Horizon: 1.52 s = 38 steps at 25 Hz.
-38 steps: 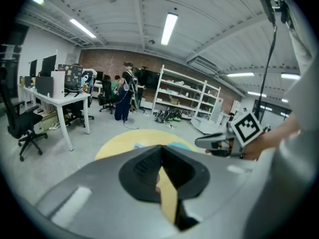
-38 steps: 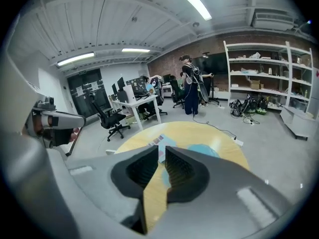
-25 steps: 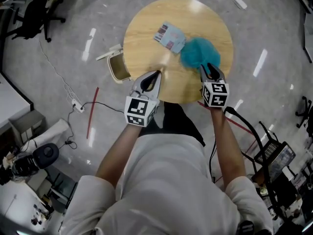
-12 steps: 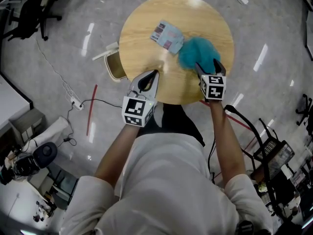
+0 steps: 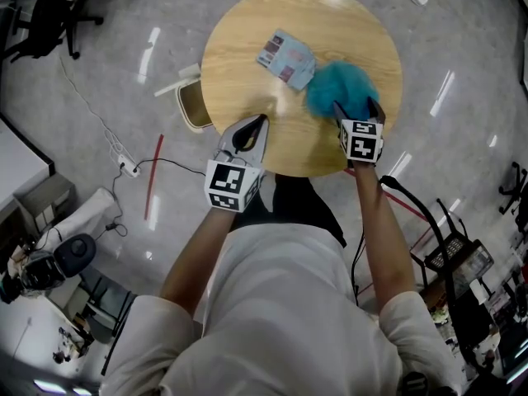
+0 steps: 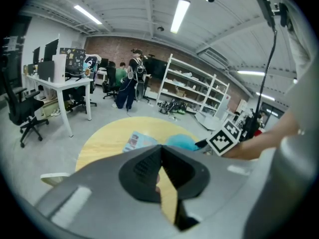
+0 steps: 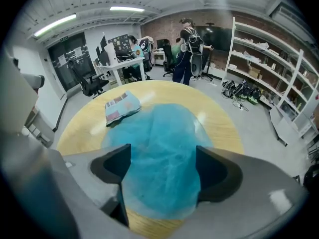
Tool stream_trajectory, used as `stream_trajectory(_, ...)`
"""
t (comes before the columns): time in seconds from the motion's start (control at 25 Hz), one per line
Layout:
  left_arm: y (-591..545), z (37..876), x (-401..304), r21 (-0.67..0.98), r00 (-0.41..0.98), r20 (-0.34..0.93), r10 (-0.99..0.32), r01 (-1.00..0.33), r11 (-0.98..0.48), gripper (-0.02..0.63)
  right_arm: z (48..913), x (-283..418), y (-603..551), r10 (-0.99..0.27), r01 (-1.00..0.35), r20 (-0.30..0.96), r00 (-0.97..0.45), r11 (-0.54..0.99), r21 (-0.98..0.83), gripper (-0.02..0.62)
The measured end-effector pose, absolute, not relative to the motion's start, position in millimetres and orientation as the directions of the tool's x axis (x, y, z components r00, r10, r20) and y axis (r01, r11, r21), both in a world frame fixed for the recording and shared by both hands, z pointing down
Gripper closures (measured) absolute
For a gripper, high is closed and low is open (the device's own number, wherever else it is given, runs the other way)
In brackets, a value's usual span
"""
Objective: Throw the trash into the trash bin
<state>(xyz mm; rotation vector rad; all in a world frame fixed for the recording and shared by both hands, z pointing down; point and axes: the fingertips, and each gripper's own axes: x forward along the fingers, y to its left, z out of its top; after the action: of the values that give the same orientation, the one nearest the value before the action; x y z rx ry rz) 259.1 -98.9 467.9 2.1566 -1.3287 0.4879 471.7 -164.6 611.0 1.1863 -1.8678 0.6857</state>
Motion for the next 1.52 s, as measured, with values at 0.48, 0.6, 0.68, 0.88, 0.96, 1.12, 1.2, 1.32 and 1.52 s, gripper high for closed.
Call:
stream_trajectory(0.48,-98.8,482.0,246.7,0.276,0.422,0.585,-0.693,-0.907,-0.320,0.601,628.9,467.0,-160.9,-0.438,-0.879,0.887,-0.148,0.469,0.085,0.523)
stream_trajectory(0.6,-97.4,482.2,243.4,0.276,0.417,0.586,-0.695,-0.909,-0.312,0.601,624.7,466.0,-161.5,-0.443,-0.887,0.883,-0.158,0.457,0.071,0.584)
stream_trajectory(0.68,-97.1,481.3,241.7,0.276,0.414,0.582,-0.700,-0.910,-0.310,0.601,620.6,465.2,-162.8,-0.457,-0.896,0.873,-0.171,0.440,0.055,0.587)
stream_trajectory(0.88,-93.1,471.1,236.1,0.271,0.407,0.568,-0.715,-0.913,-0.305,0.601,600.9,463.6,-164.0,-0.480,-0.905,0.854,-0.201,0.424,0.026,0.589)
stream_trajectory(0.96,-91.8,467.5,233.4,0.269,0.404,0.562,-0.722,-0.915,-0.302,0.601,592.9,459.5,-163.7,-0.481,-0.904,0.848,-0.222,0.428,0.007,0.589)
stream_trajectory(1.12,-89.4,460.5,228.5,0.268,0.395,0.548,-0.737,-0.918,-0.293,0.601,578.2,449.7,-161.9,-0.481,-0.896,0.838,-0.257,0.444,-0.020,0.589)
stream_trajectory(1.2,-88.5,456.5,226.0,0.264,0.389,0.540,-0.746,-0.920,-0.289,0.601,572.2,445.3,-161.4,-0.482,-0.892,0.834,-0.269,0.451,-0.027,0.589)
stream_trajectory(1.32,-86.5,450.0,220.1,0.255,0.372,0.531,-0.761,-0.927,-0.275,0.601,563.9,439.1,-160.8,-0.484,-0.885,0.829,-0.282,0.465,-0.029,0.589)
stream_trajectory(1.52,-81.4,436.8,202.5,0.236,0.332,0.516,-0.790,-0.941,-0.241,0.600,546.5,424.4,-161.4,-0.490,-0.867,0.815,-0.308,0.498,-0.029,0.589)
